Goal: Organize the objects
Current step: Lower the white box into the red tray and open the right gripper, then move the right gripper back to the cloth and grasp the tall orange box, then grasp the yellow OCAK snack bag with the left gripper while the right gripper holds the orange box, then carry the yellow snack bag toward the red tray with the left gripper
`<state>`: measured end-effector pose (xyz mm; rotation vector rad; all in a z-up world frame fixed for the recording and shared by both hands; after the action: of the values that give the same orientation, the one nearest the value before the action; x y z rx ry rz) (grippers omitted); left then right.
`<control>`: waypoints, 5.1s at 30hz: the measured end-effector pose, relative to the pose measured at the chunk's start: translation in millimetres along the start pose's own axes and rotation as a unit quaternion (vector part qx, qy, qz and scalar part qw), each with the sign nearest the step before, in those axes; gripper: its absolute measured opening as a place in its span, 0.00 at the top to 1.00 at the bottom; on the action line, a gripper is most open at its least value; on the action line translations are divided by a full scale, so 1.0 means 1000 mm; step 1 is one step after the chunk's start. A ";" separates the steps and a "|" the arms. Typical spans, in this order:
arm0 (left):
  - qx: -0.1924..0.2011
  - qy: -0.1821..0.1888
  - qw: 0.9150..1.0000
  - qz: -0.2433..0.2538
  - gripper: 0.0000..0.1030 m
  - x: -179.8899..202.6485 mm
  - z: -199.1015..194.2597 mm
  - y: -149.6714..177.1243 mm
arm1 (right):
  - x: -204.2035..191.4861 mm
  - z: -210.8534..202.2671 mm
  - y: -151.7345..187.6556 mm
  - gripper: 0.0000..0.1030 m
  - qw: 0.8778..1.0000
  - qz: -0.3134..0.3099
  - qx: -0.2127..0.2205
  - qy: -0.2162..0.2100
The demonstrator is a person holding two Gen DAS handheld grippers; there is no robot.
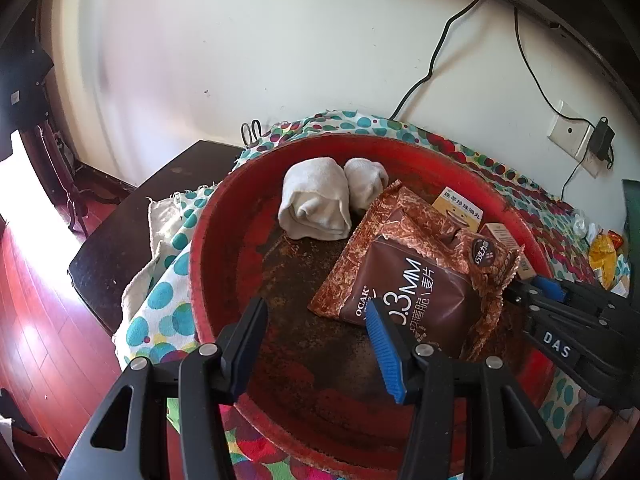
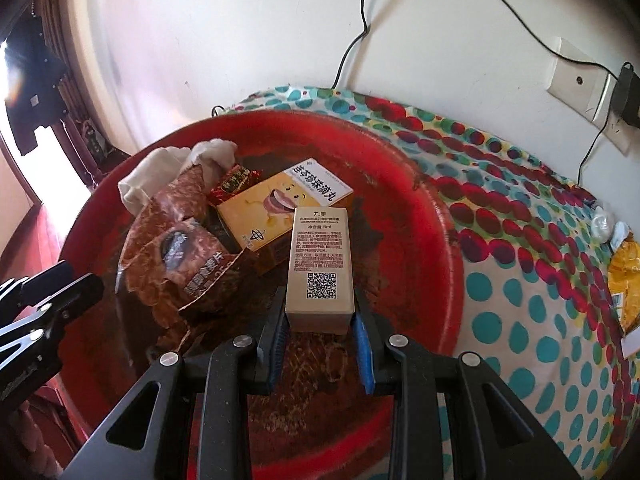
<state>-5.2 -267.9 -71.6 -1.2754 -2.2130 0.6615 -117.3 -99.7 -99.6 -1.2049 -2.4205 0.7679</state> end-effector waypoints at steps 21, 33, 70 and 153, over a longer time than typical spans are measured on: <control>0.000 -0.004 1.000 0.017 0.49 0.005 0.001 0.004 | 0.017 -0.046 0.010 0.42 0.998 -0.010 0.053 0.035; -0.001 -0.012 0.999 0.035 0.49 0.015 0.003 0.011 | 0.161 -0.086 0.075 0.33 0.981 0.128 0.053 0.134; 0.044 0.139 0.973 0.177 0.46 0.160 -0.049 0.016 | 0.359 -0.084 0.161 0.66 0.932 0.305 0.050 0.190; -0.061 0.215 0.946 0.233 0.40 0.382 0.001 0.074 | 0.371 -0.082 0.179 0.42 0.941 0.288 0.021 0.177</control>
<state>-125.9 101.2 -50.8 -1.8343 -1.6286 0.3594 -181.2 315.4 -121.5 -1.8818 -1.7625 0.6683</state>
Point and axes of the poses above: each gripper's, at about its wrist camera, not at the fingertips, and z roughly the way its jaws point, x to its right, y to its underside, the point moved 2 cm from there along z, roughly the way its jaws point, and after that the axes turned 7 degrees about -z, right-handed, at the moved point
